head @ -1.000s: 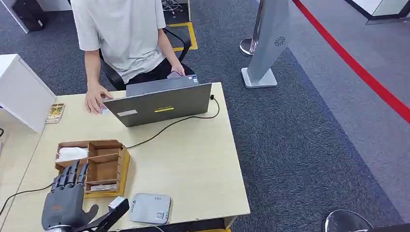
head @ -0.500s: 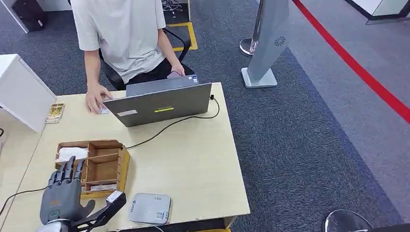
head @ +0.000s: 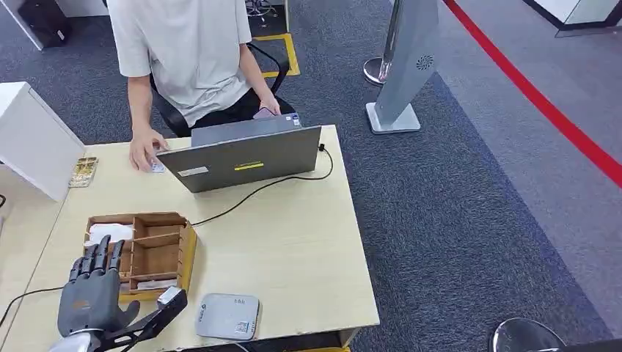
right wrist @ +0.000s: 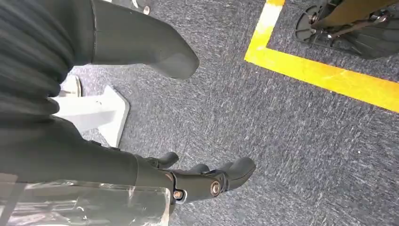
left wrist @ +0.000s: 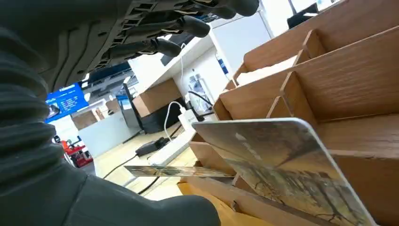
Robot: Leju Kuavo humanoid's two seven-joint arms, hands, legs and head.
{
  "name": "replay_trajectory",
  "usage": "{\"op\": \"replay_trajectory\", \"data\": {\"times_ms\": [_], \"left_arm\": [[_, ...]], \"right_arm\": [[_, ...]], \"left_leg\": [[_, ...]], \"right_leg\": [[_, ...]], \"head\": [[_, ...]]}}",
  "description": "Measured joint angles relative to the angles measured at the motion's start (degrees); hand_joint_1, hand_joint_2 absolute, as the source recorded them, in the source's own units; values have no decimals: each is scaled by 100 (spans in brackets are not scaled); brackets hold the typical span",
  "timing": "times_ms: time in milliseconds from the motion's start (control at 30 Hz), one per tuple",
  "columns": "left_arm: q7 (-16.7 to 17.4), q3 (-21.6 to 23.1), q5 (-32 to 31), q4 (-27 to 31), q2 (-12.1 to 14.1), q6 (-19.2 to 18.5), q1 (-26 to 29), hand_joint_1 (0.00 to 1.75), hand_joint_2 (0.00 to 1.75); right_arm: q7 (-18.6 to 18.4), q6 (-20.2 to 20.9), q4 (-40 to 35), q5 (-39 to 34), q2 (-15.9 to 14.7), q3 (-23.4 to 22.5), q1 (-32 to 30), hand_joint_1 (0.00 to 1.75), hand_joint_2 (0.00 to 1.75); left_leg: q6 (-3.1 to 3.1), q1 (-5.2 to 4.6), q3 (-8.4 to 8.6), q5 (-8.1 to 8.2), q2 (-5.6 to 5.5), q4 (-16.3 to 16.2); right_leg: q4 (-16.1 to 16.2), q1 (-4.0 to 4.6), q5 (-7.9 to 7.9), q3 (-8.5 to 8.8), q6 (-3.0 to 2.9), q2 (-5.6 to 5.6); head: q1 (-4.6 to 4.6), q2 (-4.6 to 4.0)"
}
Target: Pass the card to the sensor for recognition and then transmit it.
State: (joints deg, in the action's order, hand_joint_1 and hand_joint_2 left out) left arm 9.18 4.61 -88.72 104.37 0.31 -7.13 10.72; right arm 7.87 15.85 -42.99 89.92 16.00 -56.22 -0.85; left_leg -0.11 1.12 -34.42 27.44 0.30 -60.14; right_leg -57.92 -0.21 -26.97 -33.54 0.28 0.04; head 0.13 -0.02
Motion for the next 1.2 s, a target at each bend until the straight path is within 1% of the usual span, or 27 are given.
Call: {"op": "replay_trajectory", "data": {"times_ms": [433,1200], "left_arm": [[-90,2,0,-127,-24,138,-48,0,175],[-256,2,0,-179,-68,136,-61,0,175]], "right_arm": [[11,-11,11,0,-2,15,3,0,175],[46,-68,133,0,-15,101,12,0,175]], "left_leg": [[0,0,0,0,0,0],[0,0,0,0,0,0]], "right_leg": [[0,0,0,0,0,0],[0,0,0,0,0,0]], "head": [[-2,0],[-2,0]]}}
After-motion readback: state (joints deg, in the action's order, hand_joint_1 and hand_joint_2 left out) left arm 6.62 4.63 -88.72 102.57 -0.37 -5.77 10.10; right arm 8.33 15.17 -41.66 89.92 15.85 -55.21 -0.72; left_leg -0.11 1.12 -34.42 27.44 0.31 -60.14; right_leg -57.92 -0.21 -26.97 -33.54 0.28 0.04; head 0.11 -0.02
